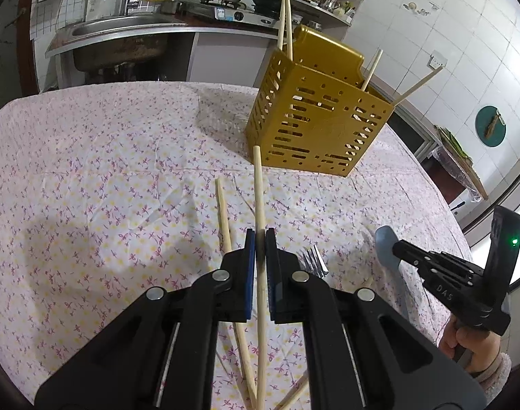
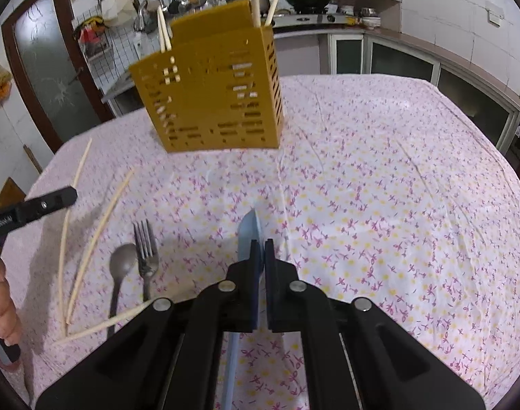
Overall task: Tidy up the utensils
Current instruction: 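Lift the chopstick with the left tool while the right tool lifts the blue spatula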
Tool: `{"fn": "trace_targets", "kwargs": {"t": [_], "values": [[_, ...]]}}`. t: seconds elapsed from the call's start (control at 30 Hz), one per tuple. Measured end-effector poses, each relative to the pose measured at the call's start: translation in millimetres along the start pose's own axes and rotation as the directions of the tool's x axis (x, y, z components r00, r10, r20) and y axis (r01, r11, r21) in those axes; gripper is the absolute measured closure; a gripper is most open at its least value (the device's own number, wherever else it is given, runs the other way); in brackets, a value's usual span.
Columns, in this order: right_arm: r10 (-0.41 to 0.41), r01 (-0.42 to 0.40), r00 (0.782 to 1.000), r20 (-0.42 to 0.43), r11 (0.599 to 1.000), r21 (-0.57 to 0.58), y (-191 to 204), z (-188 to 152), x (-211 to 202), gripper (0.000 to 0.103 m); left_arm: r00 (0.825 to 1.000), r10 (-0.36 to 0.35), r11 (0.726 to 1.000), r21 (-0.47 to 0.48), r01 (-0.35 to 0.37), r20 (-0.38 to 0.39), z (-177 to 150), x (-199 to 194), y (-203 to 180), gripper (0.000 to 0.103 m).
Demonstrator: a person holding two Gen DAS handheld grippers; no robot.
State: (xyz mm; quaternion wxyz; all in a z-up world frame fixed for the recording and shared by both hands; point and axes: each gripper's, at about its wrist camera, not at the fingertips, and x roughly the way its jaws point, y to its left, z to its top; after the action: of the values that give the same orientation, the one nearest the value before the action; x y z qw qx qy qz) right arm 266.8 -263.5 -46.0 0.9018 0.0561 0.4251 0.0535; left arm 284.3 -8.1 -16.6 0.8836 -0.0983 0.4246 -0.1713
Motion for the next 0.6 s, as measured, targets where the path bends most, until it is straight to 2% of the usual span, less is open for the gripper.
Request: {"fn": "trace_targets", "kwargs": {"t": [0.3,0.6], "values": [[0.005,-0.005,1.000,-0.019,1.000,0.005,4.9,-4.8,7.6,0.100,1.000,-0.010,1.000,0.008,0.010,-0.019,-4.2,10.0,-1.7,0.098],[0.006,-0.006,1.000,-0.009,1.000,0.013,2.0,-7.2,10.3,0.098,0.999,0.009,1.000,-0.010,-0.010,-0.048,-7.7,25.5,7.6,0.098]]}}
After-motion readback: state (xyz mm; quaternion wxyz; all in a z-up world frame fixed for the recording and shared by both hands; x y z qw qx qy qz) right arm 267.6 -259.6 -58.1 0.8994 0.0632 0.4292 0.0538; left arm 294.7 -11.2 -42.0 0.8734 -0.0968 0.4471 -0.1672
